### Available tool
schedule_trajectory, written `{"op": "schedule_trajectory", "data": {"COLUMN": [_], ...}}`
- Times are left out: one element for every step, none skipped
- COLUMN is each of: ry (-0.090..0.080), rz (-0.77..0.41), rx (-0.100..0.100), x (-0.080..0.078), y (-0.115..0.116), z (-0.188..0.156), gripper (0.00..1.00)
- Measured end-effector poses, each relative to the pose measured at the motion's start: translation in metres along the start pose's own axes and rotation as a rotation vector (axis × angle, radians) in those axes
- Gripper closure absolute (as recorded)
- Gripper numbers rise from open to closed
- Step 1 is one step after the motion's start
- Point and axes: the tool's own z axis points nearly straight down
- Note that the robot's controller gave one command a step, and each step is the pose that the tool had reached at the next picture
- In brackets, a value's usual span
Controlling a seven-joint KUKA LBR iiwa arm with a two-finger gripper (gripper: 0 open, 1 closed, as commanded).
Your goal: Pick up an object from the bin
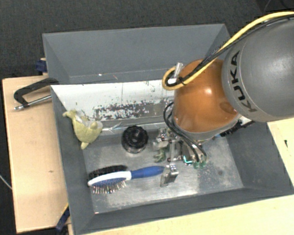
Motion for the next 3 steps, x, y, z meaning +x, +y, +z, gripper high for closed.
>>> {"op": "schedule_trajectory", "data": {"ry": [-0.013, -0.014, -0.012], "rz": [-0.045, -0.055, 0.123], "rx": [-0.002, -0.004, -0.003], "x": [-0.001, 0.002, 0.0], "y": [0.047, 0.09, 0.094], "z": [0.071, 0.05, 0.035], "gripper": [0.0, 0.0, 0.0]}}
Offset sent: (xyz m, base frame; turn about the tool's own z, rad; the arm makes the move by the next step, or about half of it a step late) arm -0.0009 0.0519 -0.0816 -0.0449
